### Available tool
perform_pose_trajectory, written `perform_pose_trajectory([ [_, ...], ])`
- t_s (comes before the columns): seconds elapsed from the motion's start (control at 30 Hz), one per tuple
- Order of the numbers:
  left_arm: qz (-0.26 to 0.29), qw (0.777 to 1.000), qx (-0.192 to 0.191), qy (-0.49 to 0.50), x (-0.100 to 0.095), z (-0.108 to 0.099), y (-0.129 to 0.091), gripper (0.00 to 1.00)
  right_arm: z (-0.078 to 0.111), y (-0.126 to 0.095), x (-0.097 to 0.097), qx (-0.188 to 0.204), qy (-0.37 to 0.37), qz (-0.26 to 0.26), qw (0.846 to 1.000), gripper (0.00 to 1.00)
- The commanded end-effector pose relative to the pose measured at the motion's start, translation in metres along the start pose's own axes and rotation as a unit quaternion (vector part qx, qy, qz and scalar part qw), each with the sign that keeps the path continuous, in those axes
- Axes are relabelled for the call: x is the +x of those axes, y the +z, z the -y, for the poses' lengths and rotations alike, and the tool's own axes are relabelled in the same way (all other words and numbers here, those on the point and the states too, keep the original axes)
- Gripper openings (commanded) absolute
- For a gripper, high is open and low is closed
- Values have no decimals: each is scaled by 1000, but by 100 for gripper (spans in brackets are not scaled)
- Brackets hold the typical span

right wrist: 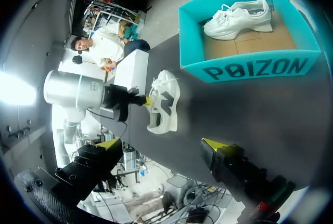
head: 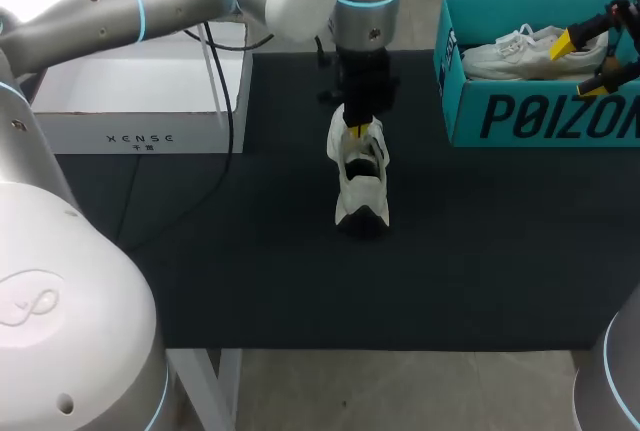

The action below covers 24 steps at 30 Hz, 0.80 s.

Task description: Take the shoe out of the shoebox, open the shoe tongue, remove and reinsert the insole, then place the shoe into the shoebox

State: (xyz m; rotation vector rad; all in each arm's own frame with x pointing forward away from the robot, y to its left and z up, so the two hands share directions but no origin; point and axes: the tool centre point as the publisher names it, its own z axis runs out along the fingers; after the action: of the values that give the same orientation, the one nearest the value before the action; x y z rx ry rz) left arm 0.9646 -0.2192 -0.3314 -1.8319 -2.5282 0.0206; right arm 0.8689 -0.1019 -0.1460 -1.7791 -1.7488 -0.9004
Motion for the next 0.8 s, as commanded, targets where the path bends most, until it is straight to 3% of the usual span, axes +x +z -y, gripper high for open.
perform_pose_trajectory([
  [0.03,-1,1000,0,0,0,0,-1,0,0,0,0,1,1,2,1000,100],
  [0.67,-1,1000,0,0,0,0,-1,0,0,0,0,1,1,2,1000,100],
  [0.73,-29,996,-16,-83,7,8,-6,0,0,0,0,1,1,2,1000,100],
  [0.77,-18,995,-1,-100,11,11,-11,0,0,0,0,1,1,2,1000,100],
  [0.8,-19,989,-11,-146,15,14,-15,0,0,0,0,1,1,2,1000,100],
])
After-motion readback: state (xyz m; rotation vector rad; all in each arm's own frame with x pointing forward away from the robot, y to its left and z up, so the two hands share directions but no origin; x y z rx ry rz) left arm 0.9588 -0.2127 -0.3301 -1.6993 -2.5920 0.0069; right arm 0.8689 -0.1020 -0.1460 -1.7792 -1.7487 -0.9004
